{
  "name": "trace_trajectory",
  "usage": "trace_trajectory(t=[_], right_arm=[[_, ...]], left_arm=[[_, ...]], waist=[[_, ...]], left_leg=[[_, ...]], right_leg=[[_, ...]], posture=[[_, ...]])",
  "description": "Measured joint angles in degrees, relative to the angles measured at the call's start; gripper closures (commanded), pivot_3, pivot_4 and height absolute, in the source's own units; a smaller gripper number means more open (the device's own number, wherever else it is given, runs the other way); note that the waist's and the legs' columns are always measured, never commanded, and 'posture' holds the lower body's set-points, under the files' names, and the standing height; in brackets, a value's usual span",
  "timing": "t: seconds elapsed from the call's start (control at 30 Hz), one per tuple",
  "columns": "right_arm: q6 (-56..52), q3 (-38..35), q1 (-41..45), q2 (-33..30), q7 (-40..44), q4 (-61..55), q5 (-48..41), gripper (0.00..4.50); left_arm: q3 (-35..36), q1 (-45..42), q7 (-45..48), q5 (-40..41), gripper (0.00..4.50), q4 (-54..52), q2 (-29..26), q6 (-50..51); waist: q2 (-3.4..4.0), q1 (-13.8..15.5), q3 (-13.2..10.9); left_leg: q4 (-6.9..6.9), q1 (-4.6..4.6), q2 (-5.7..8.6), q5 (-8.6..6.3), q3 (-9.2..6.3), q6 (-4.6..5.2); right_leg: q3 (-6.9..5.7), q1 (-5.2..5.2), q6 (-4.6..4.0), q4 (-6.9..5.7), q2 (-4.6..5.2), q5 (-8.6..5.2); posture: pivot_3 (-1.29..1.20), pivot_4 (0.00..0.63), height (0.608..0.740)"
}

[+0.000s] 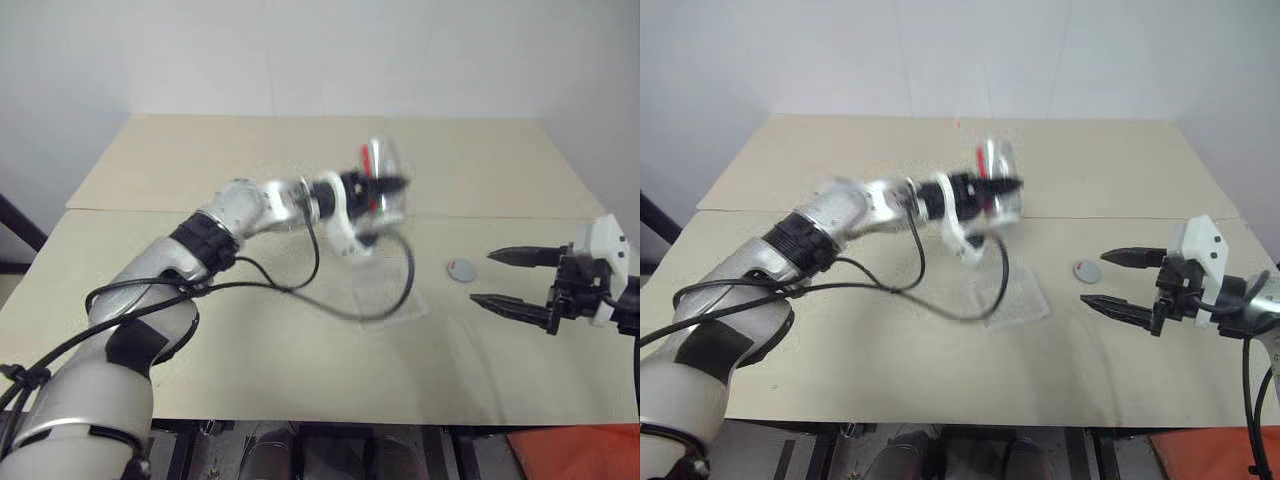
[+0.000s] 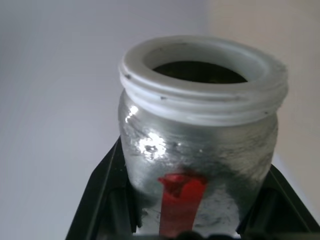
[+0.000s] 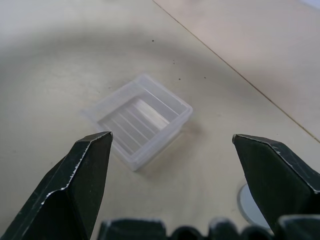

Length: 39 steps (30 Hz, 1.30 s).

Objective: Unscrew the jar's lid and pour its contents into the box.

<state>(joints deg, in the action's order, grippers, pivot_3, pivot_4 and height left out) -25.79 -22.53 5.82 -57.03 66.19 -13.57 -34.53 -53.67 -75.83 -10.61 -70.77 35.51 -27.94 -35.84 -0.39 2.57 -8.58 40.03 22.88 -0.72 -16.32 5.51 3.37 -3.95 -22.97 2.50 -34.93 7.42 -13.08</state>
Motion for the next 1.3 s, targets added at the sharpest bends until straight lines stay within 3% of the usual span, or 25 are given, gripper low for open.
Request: trace_trajectory(t=[0.1,0.27,0.6,0.73,1.0,1.17,1.3], right_arm=[[-0.44,-0.01,0.3,0.29,-1.03,-0.4,-0.44,0.03],[-0.72,-0.01,1.77,0.53,-2.52,-0.73,-0.52,0.03],[-1.11,0.14,2.55,1.11,-2.63,-1.33,-0.63,0.03],[-1.11,1.02,2.67,1.41,-2.58,-0.85,-0.62,0.03],[-1.1,1.97,5.06,2.19,-2.69,-0.36,-0.58,0.03],[-1.09,3.9,7.02,3.86,-3.07,0.56,-0.52,0.03],[-1.09,4.08,7.07,4.43,-3.21,0.61,-0.52,0.03]], left_arm=[[-4.6,0.25,-1.14,-8.34,2.57,-2.67,0.87,0.96],[-4.65,0.82,-1.19,-12.21,2.57,-8.94,3.8,3.55],[-3.12,3.54,-0.27,-12.33,2.57,-9.8,1.7,4.27],[-0.02,4.61,2.11,-8.38,2.57,-8.28,2.37,4.32],[19.03,11.56,14.87,19.64,2.57,-0.82,3.31,7.08],[38.41,21.67,32.74,50.53,2.57,-6.51,12.14,27.48],[47.89,24.23,40.95,66.15,2.57,-12.33,14.74,44.98]], waist=[[0.0,-0.16,0.0],[0.0,-0.02,0.0],[0.0,-0.25,0.0],[0.01,-0.15,0.0],[0.04,-0.88,0.02],[0.09,-1.16,0.05],[0.09,-1.59,0.06]], left_leg=[[0.05,0.2,-0.03,0.03,0.04,-0.03],[0.16,0.2,-0.06,0.03,0.02,-0.03],[0.17,0.13,-0.08,0.03,0.01,-0.02],[0.22,0.19,-0.08,0.03,0.0,-0.02],[0.24,0.07,-0.13,0.03,0.03,-0.02],[0.41,0.12,-0.21,0.03,-0.02,-0.02],[0.4,0.08,-0.14,0.03,-0.01,-0.03]], right_leg=[[0.0,-0.24,0.0,-0.13,-0.01,0.0],[-0.01,-0.19,0.01,-0.12,-0.01,-0.01],[0.02,-0.18,0.01,-0.22,-0.01,0.0],[-0.01,-0.19,0.01,-0.21,-0.01,-0.01],[0.01,-0.18,0.01,-0.33,-0.01,0.0],[-0.03,-0.16,0.01,-0.41,0.01,-0.01],[-0.02,-0.15,0.01,-0.42,-0.01,-0.01]], posture=[[0.0,0.15,0.74],[0.0,0.15,0.74],[0.0,0.15,0.74],[0.0,0.15,0.74],[0.0,0.15,0.74],[0.0,0.15,0.74],[0.0,0.15,0.74]])
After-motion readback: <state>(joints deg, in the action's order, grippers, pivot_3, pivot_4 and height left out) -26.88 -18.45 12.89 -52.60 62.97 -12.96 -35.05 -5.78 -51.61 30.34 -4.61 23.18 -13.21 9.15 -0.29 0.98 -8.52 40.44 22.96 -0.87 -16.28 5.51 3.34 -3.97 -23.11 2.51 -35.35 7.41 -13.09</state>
